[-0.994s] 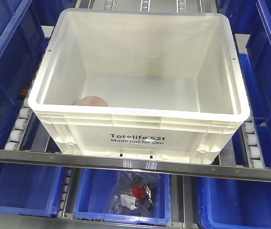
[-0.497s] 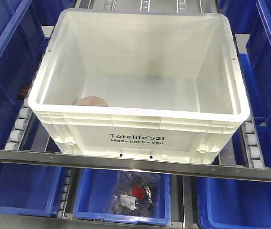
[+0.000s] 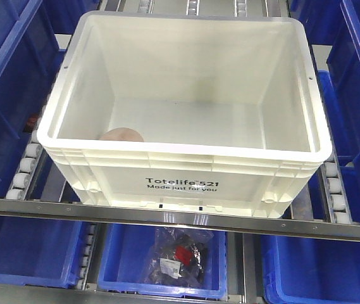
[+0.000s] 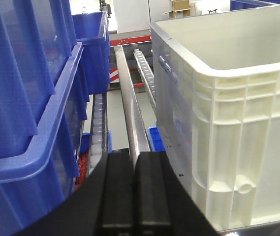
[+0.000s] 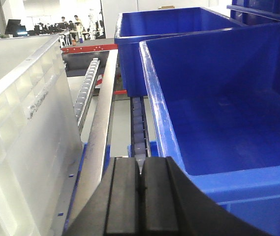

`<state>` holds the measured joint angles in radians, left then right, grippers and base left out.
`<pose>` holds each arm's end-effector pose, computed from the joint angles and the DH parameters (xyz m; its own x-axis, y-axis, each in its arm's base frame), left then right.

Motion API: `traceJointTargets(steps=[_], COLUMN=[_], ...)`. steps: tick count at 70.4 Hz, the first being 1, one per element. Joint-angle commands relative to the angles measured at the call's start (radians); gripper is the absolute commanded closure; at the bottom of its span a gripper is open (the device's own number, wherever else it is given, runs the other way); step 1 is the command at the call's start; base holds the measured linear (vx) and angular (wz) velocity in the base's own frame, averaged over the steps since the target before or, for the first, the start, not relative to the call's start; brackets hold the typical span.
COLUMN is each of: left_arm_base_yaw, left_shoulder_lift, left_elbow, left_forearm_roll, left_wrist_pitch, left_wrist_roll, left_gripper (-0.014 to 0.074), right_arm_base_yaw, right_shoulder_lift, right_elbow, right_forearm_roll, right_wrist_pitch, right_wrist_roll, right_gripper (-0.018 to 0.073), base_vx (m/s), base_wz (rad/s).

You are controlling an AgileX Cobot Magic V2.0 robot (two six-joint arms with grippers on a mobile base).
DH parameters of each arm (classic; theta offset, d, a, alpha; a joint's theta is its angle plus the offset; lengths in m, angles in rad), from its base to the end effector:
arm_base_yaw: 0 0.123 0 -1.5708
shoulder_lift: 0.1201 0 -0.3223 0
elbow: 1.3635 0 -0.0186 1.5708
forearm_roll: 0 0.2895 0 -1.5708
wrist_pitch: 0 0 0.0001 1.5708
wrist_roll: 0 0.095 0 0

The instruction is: Place moving items into box and shelve

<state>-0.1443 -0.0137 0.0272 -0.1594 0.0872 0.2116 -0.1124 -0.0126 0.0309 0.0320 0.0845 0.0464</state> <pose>0.0610 -0.0102 0.1958 -0.0039 0.0539 -0.9985 0.1579 0.9861 0.0526 0.0617 -0.0067 0.1945 -0.0069 0.0795 -0.9968 0.1104 0.9908 0.0782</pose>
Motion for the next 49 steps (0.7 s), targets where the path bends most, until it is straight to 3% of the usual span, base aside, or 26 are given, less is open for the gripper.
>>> traceJointTargets(steps=[1,49], left_arm_base_yaw=[-0.009,-0.009], left_shoulder_lift=[-0.002,-0.002], left_elbow=[0.033,0.033], left_forearm_roll=[-0.009,-0.009], left_wrist_pitch=[-0.087,-0.087], left_wrist_roll=[-0.01,-0.01], left_gripper=[0.0602,0.0602], right_arm_base_yaw=[-0.006,-0.006], right_shoulder_lift=[-0.01,-0.01], right_elbow=[0.0,0.0], right_forearm_roll=[0.001,0.001], right_wrist_pitch=[-0.096,-0.096], right_wrist_roll=[-0.005,-0.005], right_gripper=[0.0562,0.0562], base_vx=[0.0,0.0], base_wz=[0.0,0.0])
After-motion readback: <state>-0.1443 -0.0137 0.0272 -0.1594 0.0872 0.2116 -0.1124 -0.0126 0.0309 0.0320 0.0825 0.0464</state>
